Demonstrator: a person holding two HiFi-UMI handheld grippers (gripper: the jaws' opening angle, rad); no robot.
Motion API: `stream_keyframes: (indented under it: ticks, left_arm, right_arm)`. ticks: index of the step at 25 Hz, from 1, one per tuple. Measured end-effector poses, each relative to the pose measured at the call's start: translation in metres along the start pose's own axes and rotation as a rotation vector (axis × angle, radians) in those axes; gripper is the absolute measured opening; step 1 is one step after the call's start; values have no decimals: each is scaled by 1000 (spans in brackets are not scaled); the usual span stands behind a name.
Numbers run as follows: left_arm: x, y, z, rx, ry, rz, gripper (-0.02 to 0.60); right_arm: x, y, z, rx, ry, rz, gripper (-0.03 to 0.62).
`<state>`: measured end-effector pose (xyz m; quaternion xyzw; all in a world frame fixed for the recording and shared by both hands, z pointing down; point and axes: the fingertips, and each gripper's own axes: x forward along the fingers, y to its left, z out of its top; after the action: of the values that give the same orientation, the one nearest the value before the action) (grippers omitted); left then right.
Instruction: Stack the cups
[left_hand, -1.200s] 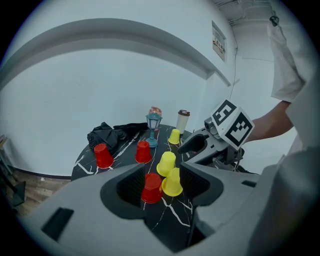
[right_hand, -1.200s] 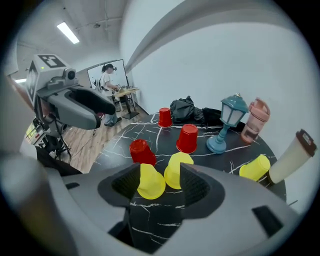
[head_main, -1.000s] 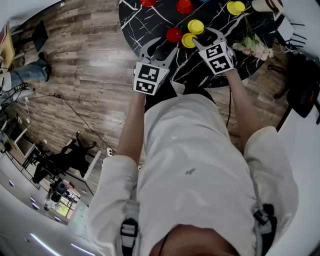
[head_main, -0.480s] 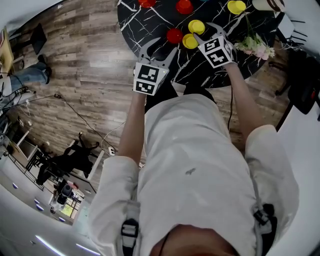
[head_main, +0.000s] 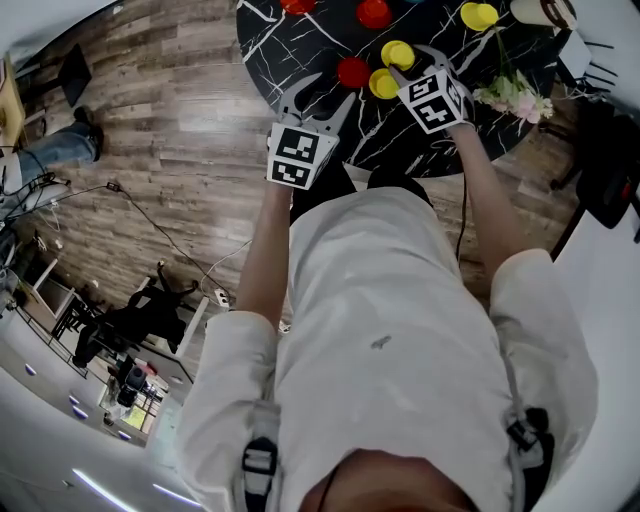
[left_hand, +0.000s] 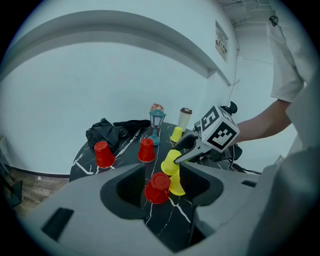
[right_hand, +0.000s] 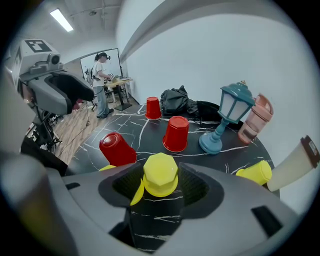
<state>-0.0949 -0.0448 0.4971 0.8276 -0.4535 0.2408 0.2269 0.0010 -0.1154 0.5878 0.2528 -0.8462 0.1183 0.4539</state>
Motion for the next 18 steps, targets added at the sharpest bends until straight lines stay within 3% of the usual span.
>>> stream_keyframes:
  ticks: [18]
  left_arm:
    - [-4,-2,4,16,-8,10,213]
  right_arm:
    - [-14,-12,-2,-23,-17,-43,224]
